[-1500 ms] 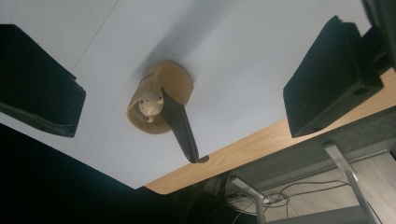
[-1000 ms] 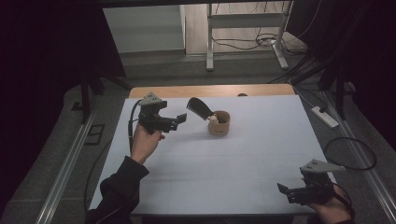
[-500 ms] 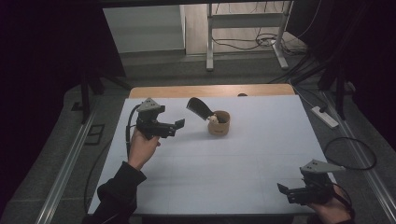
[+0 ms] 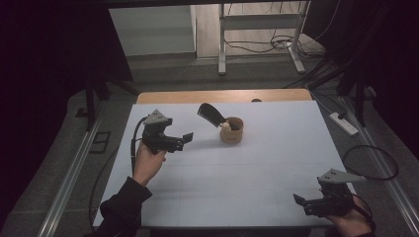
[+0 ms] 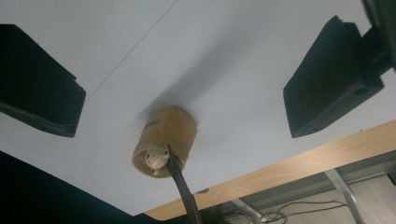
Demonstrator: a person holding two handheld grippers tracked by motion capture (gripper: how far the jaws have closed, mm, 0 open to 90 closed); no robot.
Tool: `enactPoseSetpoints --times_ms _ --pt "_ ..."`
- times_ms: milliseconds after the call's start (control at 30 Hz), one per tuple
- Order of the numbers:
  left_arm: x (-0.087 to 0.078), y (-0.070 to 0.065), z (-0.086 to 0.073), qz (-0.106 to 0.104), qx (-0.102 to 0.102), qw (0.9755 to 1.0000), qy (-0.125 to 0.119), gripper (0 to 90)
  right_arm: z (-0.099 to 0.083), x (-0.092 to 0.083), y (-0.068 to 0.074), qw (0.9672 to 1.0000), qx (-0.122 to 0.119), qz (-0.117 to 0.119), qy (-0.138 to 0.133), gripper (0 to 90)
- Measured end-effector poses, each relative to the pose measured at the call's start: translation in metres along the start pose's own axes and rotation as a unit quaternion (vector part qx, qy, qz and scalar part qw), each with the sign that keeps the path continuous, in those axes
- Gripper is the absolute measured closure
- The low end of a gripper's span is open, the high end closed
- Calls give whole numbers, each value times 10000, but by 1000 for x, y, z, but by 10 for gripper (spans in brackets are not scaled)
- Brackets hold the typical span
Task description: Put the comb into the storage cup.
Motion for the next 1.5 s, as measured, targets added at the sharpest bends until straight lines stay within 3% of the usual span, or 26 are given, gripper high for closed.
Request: enactPoseSetpoints --times_ms 467,1133,1500 --pt "-10 2 -14 9 -159 9999 47 0 1 -1 0 10000 -3 2 -37 0" --pt "-32 -5 -38 76 -163 9997 136 0 1 -1 0 10000 13 6 -76 0" --pt "-47 -6 -50 118 -261 9995 102 0 1 -2 0 10000 27 -3 -93 0"
Point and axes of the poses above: each handheld gripper's, and its own axes: x roughly forward along the jaws, z roughly out of its top, y roughly to its left, the point moved 8 cm from there along x, roughly forward along the jaws, and after that the axes turned 12 degrees about -x, right-handed, at the moved point
